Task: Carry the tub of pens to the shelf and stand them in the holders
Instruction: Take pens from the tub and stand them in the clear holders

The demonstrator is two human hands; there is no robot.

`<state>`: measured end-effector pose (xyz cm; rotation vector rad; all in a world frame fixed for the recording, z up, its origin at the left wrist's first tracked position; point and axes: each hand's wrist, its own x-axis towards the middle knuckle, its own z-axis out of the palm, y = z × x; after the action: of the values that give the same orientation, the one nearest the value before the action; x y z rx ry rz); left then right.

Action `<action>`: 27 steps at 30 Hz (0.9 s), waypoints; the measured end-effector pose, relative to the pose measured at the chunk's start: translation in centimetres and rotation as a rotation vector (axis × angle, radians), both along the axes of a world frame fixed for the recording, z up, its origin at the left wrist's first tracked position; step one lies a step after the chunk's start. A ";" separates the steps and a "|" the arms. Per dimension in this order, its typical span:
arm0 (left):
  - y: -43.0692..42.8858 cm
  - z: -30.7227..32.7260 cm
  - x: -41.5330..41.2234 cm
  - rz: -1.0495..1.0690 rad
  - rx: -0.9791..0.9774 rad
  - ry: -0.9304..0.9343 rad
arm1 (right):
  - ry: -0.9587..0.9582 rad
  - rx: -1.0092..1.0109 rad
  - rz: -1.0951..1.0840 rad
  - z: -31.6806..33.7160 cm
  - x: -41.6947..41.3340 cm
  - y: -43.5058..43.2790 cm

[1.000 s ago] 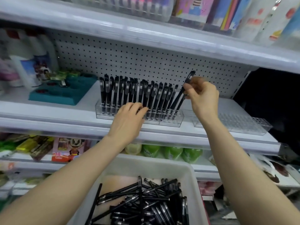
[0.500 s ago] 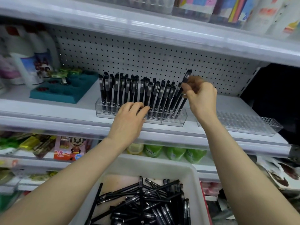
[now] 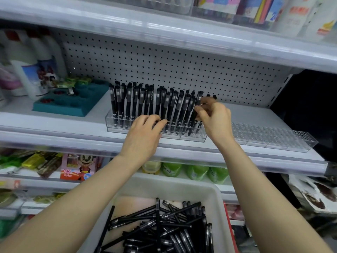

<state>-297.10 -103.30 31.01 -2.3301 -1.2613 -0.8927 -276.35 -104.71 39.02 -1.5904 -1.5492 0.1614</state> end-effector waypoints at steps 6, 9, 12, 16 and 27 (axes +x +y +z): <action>0.0 0.0 0.0 -0.005 0.003 0.006 | 0.041 0.125 -0.036 1.5 0.5 0.1; 0.0 0.0 0.0 -0.006 0.000 0.012 | 0.053 0.170 -0.050 2.0 0.6 0.5; 0.0 -0.1 0.0 -0.007 0.004 0.013 | 0.054 0.108 -0.023 1.2 0.5 0.9; 0.0 -0.1 0.0 -0.013 0.007 0.007 | 0.003 -0.028 0.007 -1.2 0.1 0.9; -3.6 -0.6 -1.8 -0.112 -0.086 -0.052 | 0.009 0.063 -0.119 -1.9 -0.2 -2.0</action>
<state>-298.86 -106.87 30.41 -2.4812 -1.2227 -0.9586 -276.59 -106.68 37.10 -1.6247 -1.4344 0.0544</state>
